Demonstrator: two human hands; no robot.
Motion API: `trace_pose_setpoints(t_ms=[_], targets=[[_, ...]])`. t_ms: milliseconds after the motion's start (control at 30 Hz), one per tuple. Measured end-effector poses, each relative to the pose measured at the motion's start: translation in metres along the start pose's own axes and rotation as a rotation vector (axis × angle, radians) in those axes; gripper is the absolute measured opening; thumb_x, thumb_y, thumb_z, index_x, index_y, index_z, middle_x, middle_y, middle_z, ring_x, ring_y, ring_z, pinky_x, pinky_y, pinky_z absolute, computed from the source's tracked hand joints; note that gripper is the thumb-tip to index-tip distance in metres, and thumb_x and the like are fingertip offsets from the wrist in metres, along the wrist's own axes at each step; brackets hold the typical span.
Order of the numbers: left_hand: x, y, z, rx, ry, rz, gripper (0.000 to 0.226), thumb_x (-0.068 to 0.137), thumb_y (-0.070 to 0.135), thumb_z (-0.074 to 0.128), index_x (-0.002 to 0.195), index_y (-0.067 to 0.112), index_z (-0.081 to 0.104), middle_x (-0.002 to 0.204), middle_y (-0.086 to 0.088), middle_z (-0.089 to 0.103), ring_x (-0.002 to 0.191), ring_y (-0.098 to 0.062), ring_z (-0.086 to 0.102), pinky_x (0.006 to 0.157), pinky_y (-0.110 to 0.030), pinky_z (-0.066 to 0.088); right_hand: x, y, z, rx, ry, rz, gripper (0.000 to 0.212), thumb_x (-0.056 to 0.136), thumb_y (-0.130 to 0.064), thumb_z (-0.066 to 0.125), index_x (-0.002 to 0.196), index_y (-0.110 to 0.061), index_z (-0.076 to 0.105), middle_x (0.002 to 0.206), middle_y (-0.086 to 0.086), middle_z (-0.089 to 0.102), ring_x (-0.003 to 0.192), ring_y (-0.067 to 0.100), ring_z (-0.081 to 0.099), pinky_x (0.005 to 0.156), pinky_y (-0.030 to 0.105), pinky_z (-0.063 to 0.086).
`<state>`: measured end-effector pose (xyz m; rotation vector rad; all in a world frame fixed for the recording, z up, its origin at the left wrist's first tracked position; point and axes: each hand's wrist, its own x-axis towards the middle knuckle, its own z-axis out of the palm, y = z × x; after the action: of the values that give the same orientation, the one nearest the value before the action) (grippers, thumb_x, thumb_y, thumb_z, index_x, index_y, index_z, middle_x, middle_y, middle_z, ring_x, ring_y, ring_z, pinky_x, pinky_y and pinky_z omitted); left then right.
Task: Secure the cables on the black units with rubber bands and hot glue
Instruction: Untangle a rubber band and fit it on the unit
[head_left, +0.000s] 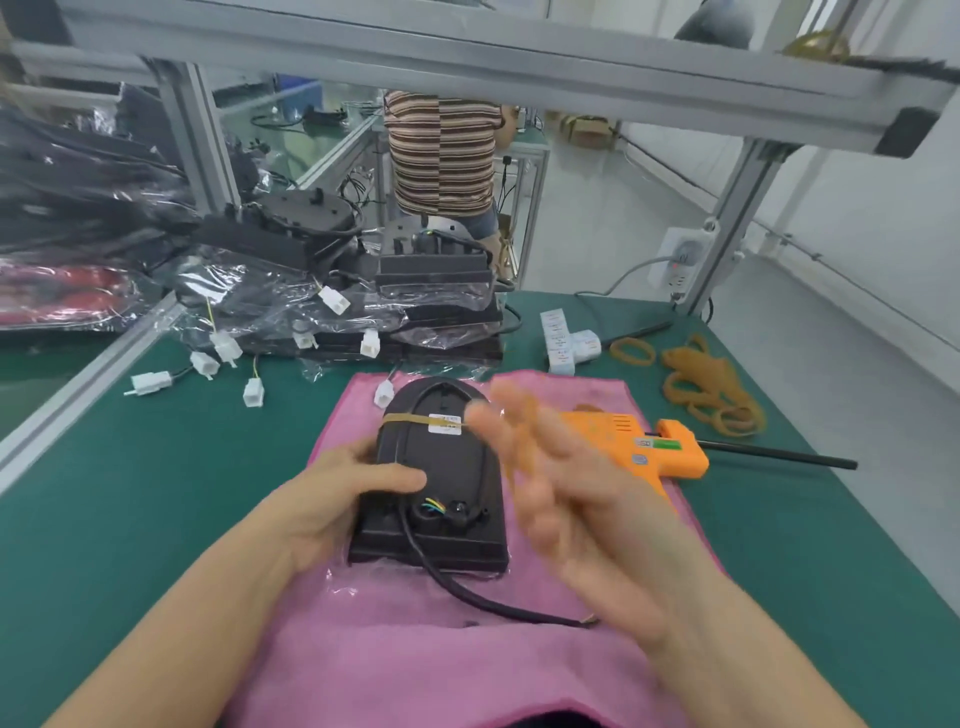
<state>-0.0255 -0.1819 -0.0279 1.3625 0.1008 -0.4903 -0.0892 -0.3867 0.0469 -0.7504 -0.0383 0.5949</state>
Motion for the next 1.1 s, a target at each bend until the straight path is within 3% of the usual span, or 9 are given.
trace_pose_setpoints(t_ms=[167,233,300,433,533,667,800,967,1100], targets=[[-0.004,-0.004,-0.003,-0.049,-0.001,0.004,0.062,0.054,-0.007,0.075,0.115,0.001,0.064,0.104,-0.025,0.07,0.079,-0.033,0.071,0.065,-0.038,0.06,-0.032,0.05,0.007,-0.279,0.166,0.294,0.029,0.09,-0.035,0.049,0.086,-0.013,0.067,0.062,-0.001,0.066,0.037,0.003,0.046,0.037,0.012,0.035],[-0.004,-0.003,0.001,-0.1,0.053,-0.006,0.053,0.058,-0.001,0.069,0.11,0.0,0.066,0.097,-0.025,0.072,0.071,-0.032,0.071,0.06,-0.039,0.06,-0.034,0.063,0.005,-0.051,0.409,0.409,0.051,0.105,-0.03,0.019,0.11,0.004,0.057,0.096,0.024,0.068,0.081,0.021,0.07,0.068,0.025,0.054],[-0.005,-0.004,0.005,-0.164,0.121,0.016,0.049,0.057,-0.001,0.067,0.106,-0.002,0.066,0.087,-0.023,0.072,0.063,-0.03,0.07,0.055,-0.037,0.059,-0.05,0.073,0.007,-0.183,0.599,0.424,0.047,0.107,-0.023,0.014,0.144,0.0,0.032,0.139,0.028,0.046,0.128,0.036,0.048,0.104,0.041,0.039],[-0.01,-0.007,0.004,-0.318,0.208,0.078,0.047,0.056,0.005,0.066,0.102,-0.001,0.066,0.078,-0.018,0.072,0.059,-0.027,0.069,0.052,-0.036,0.058,-0.031,0.066,0.002,0.152,0.342,0.318,0.038,0.081,-0.033,0.067,0.103,-0.001,0.072,0.104,0.014,0.073,0.066,0.026,0.071,0.053,0.03,0.056],[-0.015,-0.006,0.006,-0.419,0.189,0.147,0.033,0.059,0.006,0.064,0.092,0.008,0.069,0.08,-0.014,0.073,0.062,-0.025,0.07,0.054,-0.036,0.058,-0.034,0.075,-0.017,-0.005,0.466,0.085,0.061,0.056,-0.038,0.076,0.104,-0.001,0.071,0.084,0.008,0.075,0.033,0.006,0.046,0.03,0.015,0.038],[-0.021,-0.003,0.021,-0.491,0.163,0.236,0.024,0.06,0.005,0.06,0.059,0.023,0.076,0.066,-0.003,0.073,0.052,-0.014,0.069,0.045,-0.028,0.054,-0.023,0.081,-0.011,0.005,0.472,0.034,0.07,0.048,-0.046,0.081,0.095,0.005,0.073,0.086,0.013,0.075,0.054,0.017,0.069,0.044,0.022,0.054],[-0.025,0.002,0.028,-0.5,0.182,0.315,0.031,0.061,0.004,0.063,0.088,0.016,0.07,0.081,-0.006,0.074,0.062,-0.019,0.071,0.053,-0.032,0.058,-0.01,0.077,0.0,0.033,0.439,-0.136,0.087,-0.001,-0.047,0.093,0.071,-0.001,0.077,0.091,0.011,0.075,0.074,0.019,0.074,0.059,0.024,0.059],[-0.031,0.004,0.033,-0.465,0.191,0.349,0.049,0.059,0.0,0.063,0.106,0.013,0.065,0.09,-0.01,0.072,0.066,-0.023,0.07,0.056,-0.036,0.059,-0.009,0.057,-0.007,-0.059,0.66,-0.404,0.027,0.063,-0.025,0.072,0.081,-0.005,0.073,0.072,0.005,0.07,0.059,0.01,0.063,0.064,0.027,0.053],[-0.035,0.002,0.044,-0.409,0.184,0.394,0.055,0.056,-0.005,0.062,0.109,0.011,0.065,0.081,-0.005,0.074,0.063,-0.02,0.07,0.052,-0.029,0.057,-0.005,0.049,-0.004,-0.623,0.751,-0.666,0.007,0.082,-0.024,0.072,0.081,-0.018,0.071,0.077,-0.001,0.068,0.073,0.009,0.059,0.076,0.025,0.047]])
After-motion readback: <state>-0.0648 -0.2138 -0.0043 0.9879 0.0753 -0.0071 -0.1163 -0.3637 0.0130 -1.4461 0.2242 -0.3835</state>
